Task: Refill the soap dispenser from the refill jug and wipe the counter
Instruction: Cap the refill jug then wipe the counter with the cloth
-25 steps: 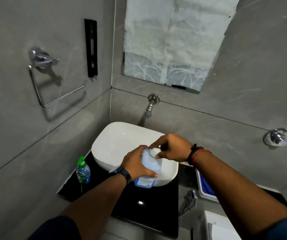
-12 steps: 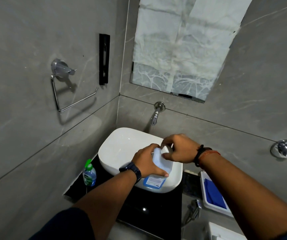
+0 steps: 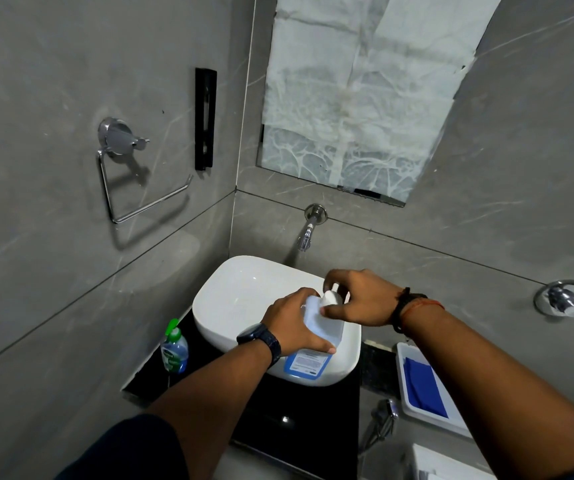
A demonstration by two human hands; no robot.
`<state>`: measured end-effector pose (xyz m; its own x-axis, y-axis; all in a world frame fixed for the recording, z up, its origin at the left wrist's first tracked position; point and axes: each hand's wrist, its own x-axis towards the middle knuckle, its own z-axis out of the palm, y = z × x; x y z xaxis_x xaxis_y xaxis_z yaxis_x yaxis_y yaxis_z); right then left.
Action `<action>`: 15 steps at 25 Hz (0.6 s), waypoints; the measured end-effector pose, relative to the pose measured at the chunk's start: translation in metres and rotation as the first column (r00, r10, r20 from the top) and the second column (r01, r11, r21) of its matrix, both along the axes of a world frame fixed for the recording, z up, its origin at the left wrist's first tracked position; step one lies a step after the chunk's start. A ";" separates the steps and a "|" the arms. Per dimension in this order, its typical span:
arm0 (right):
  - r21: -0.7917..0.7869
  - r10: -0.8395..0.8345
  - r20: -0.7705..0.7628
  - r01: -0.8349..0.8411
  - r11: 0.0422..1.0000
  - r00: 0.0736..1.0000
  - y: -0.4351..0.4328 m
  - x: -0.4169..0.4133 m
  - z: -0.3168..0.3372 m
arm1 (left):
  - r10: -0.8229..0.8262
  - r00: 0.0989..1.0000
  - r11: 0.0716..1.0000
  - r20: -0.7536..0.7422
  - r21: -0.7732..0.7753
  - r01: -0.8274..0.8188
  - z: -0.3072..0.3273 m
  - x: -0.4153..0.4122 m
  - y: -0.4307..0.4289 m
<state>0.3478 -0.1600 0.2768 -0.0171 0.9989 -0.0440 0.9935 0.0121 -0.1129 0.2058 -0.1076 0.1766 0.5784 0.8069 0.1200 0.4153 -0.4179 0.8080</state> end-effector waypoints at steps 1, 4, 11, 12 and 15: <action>0.008 0.000 0.024 0.000 1.000 1.000 0.000 0.000 0.001 | 0.001 1.000 1.000 -0.004 0.011 -0.001 0.000 0.000 0.000; 0.006 -0.032 0.087 0.031 0.999 0.996 0.000 -0.001 0.001 | 0.011 1.000 1.000 0.006 0.014 -0.011 0.000 -0.002 0.001; 0.034 -0.017 0.139 0.013 0.999 0.990 0.000 0.001 -0.001 | 0.004 1.000 1.000 0.009 0.017 -0.004 0.001 -0.004 0.004; 0.026 0.019 0.113 -0.022 0.999 0.993 0.000 0.001 -0.002 | -0.002 1.000 1.000 -0.003 0.023 0.002 0.002 -0.004 0.004; 0.070 0.008 0.193 -0.021 0.997 0.981 0.000 0.000 0.001 | -0.003 1.000 0.999 0.008 0.032 0.002 0.002 -0.004 0.004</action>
<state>0.3477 -0.1605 0.2777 -0.0298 0.9993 0.0235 0.9962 0.0278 0.0821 0.2018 -0.1037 0.1789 0.5791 0.8012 0.1505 0.4075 -0.4444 0.7978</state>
